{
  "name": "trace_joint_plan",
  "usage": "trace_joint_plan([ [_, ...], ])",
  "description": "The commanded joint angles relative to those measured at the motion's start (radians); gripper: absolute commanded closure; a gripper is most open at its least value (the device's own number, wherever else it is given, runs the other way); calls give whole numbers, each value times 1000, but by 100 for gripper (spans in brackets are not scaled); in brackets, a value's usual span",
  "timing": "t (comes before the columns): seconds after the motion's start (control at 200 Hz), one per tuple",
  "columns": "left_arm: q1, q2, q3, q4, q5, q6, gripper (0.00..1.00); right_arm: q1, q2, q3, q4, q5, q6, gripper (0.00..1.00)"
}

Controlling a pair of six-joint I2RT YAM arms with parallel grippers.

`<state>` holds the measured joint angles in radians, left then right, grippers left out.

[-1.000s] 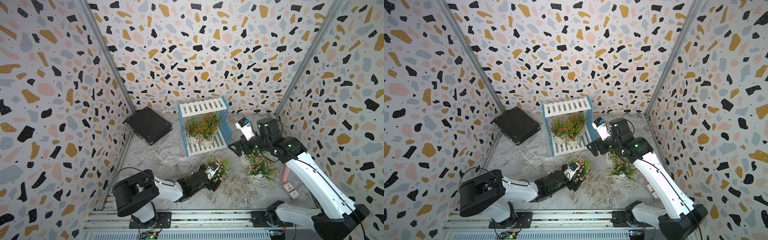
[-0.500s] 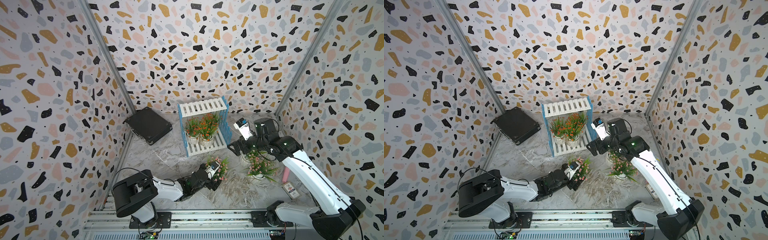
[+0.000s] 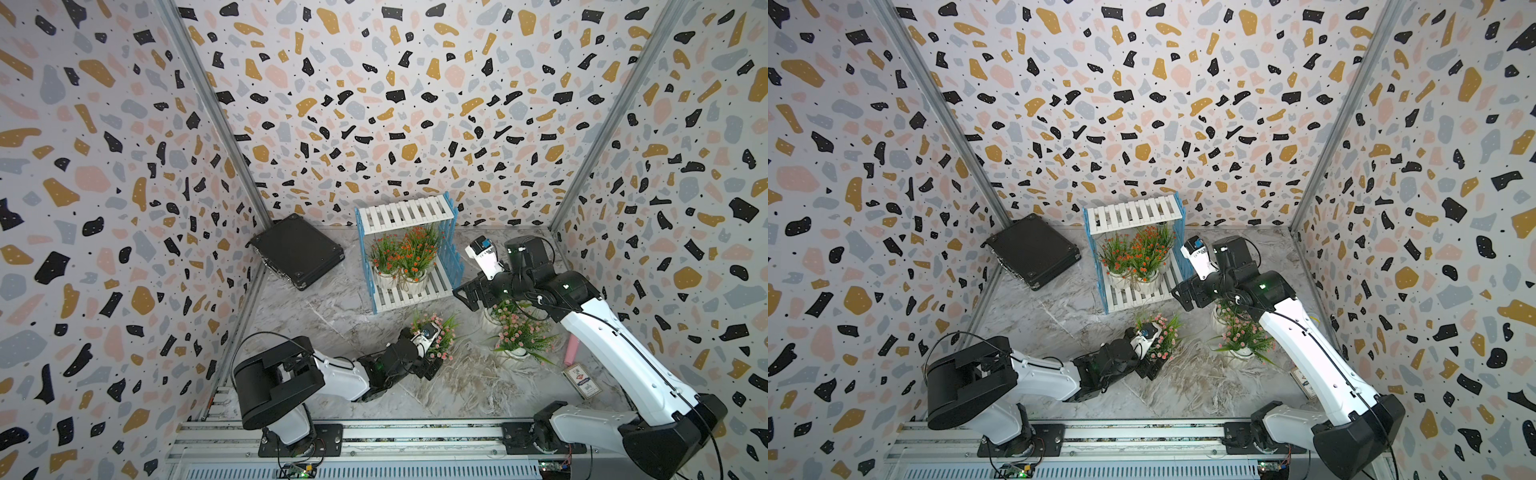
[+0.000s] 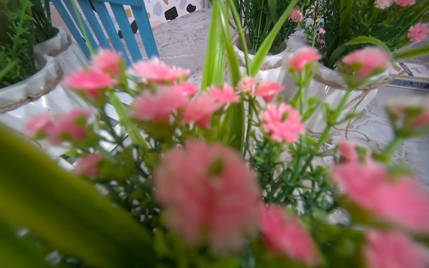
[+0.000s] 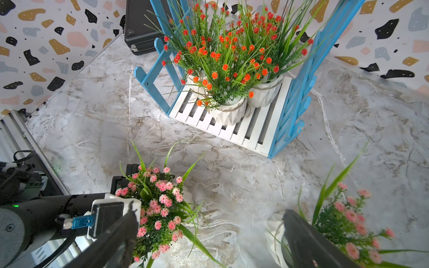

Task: Place the baby's breath potted plants on the rack by color
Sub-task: Pick up the baby's breath potted plant from the center of the board.

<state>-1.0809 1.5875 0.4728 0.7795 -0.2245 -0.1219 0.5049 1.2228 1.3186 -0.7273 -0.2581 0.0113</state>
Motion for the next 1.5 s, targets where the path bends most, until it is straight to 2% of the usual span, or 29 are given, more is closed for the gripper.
trace_joint_plan([
  [0.0,15,-26,-14,60,-21,-5,9,-3,-3,-11,10,-6,4,0],
  [0.255,17,-73,-28,36,-17,-5,18,-3,-1,-19,23,6,10,0],
  [0.501,17,-220,-39,-66,-26,1,22,-3,20,-23,42,33,16,1],
  [0.791,18,-459,-8,-331,-48,5,25,-2,121,9,76,109,19,2],
  [0.966,18,-597,71,-567,-135,-28,25,-11,256,96,81,199,35,4],
  [1.292,21,-728,281,-899,-224,-72,25,-53,444,195,160,244,10,18],
  [1.492,21,-727,414,-1016,-256,-82,25,-85,488,175,242,224,25,37],
])
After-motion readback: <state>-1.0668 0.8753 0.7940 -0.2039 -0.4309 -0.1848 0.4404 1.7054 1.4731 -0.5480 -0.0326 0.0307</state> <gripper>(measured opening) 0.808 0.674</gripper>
